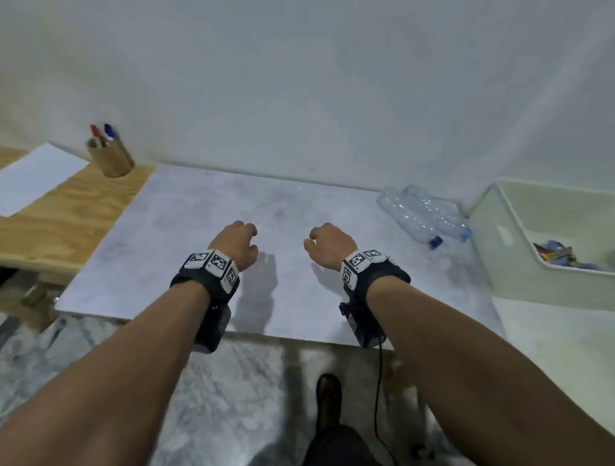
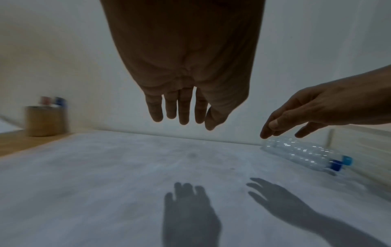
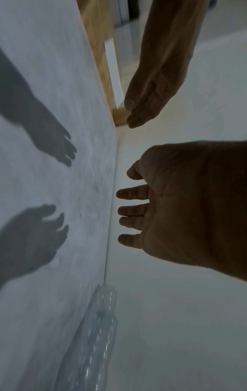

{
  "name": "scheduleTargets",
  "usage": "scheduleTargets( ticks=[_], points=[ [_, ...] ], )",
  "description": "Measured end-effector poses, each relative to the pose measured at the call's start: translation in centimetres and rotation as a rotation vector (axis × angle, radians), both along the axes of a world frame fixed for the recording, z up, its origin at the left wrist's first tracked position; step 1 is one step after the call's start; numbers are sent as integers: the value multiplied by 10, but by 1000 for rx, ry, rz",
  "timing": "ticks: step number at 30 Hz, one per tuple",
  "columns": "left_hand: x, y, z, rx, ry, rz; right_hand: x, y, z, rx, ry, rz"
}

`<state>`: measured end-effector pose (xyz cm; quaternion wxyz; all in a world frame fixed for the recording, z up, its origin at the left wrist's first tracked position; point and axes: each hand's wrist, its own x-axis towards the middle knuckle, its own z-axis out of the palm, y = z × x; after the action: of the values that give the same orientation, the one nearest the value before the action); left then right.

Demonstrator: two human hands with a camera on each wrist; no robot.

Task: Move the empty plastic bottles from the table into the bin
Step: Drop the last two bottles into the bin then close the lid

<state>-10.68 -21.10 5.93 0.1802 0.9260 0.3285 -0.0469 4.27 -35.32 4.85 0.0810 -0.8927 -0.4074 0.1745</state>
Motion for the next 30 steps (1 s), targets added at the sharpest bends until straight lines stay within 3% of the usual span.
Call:
scheduleTargets(
  ticks=[9,15,20,25,30],
  points=[
    [217,-47,2,-14,-3,-253,193,-62,-1,48,-19,-251],
    [322,-91,-18,-17,-40,-435,289,-105,-19,13,-96,-334],
    [373,-119,-46,123,72,-682,343,-121,-28,-98,-66,-270],
    [402,-132,-71,196,182,-795,366,-127,-47,-165,-60,-119],
    [416,-136,-84,241,227,-851,376,-131,-59,-201,-22,-87]
  ],
)
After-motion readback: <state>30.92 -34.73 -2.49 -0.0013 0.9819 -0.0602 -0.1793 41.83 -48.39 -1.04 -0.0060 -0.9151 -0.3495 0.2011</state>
